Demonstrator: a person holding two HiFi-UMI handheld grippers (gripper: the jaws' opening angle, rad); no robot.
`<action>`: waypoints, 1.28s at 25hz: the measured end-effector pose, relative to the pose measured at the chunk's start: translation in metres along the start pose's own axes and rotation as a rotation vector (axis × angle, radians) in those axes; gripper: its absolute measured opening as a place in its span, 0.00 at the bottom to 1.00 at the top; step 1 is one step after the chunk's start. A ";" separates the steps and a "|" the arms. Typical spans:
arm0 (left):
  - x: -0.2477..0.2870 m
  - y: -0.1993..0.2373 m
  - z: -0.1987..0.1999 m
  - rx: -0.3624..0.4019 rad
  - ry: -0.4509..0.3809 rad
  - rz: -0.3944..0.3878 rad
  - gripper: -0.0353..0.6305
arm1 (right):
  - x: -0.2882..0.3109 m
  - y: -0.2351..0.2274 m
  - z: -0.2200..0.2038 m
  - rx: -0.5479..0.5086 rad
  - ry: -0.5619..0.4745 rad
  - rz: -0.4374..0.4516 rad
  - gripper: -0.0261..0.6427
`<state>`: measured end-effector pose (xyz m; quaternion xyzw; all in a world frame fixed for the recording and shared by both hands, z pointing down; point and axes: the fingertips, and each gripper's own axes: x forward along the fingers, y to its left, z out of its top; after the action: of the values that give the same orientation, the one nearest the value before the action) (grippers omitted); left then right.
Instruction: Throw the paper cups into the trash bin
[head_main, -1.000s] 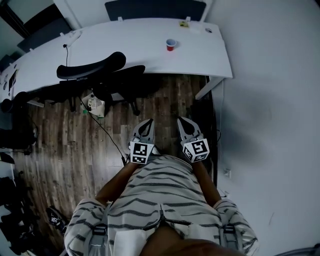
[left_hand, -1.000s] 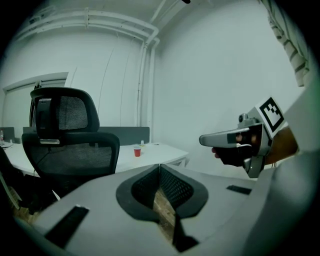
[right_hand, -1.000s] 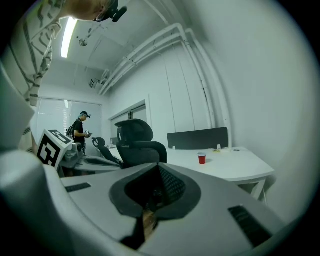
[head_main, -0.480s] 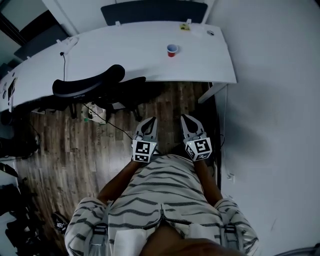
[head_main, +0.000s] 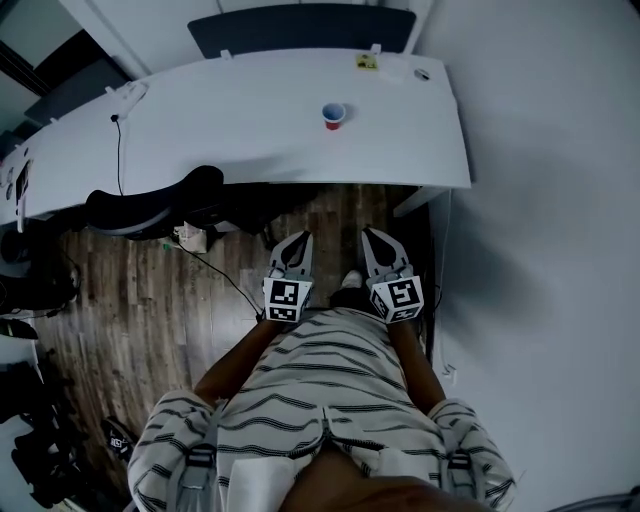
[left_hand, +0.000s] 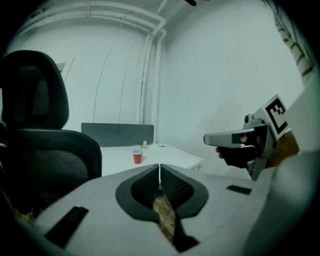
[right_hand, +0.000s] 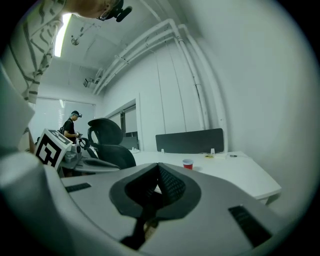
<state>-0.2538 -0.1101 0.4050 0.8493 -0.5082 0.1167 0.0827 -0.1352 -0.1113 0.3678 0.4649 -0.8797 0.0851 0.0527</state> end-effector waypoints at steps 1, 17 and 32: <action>0.009 -0.003 0.001 -0.001 0.006 0.001 0.09 | 0.003 -0.008 0.001 0.004 0.002 0.004 0.05; 0.083 -0.006 0.017 -0.028 0.076 0.028 0.09 | 0.033 -0.068 -0.003 0.063 0.064 0.039 0.05; 0.168 0.051 0.012 -0.042 0.098 -0.001 0.15 | 0.066 -0.086 -0.012 0.098 0.075 -0.080 0.05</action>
<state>-0.2207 -0.2787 0.4419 0.8408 -0.5056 0.1474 0.1252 -0.1007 -0.2102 0.4000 0.4983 -0.8525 0.1431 0.0663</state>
